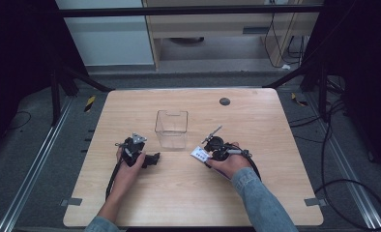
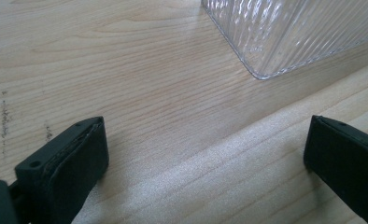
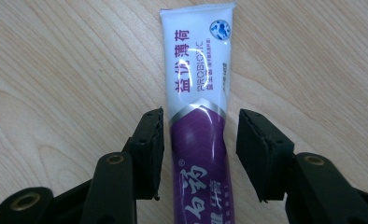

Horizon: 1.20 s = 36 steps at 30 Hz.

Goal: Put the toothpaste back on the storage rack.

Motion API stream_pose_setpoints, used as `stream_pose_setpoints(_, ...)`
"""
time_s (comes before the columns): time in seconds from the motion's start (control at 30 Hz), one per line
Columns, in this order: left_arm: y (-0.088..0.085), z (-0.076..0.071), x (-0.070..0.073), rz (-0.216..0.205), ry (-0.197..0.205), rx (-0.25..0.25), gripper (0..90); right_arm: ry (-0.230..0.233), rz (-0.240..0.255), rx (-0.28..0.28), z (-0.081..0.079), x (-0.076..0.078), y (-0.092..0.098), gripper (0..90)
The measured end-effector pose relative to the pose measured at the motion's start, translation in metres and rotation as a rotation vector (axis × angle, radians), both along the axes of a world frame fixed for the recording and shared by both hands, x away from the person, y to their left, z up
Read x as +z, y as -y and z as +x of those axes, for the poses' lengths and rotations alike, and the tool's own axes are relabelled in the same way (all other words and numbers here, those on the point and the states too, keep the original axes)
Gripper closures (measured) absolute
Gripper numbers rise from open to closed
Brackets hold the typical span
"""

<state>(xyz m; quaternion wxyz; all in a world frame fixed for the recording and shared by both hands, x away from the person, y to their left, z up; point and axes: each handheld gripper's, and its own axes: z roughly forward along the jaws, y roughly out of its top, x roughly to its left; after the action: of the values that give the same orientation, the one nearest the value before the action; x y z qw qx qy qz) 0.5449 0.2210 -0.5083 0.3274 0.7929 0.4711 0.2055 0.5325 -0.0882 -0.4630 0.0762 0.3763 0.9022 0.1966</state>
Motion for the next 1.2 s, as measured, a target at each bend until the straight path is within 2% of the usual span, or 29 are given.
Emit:
stream_pose_setpoints(0.4, 0.0, 0.0, 0.0, 0.0, 0.0, 0.0, 0.0, -0.017, -0.01, -0.017, 0.003, -0.0055, -0.0033, 51.2)
stream_pose_setpoints(1.2, -0.0001, 0.0001, 0.0, 0.0, 0.0, -0.001, 0.0, -0.029, -0.019, -0.008, 0.0077, -0.0075, -0.0087, 54.7)
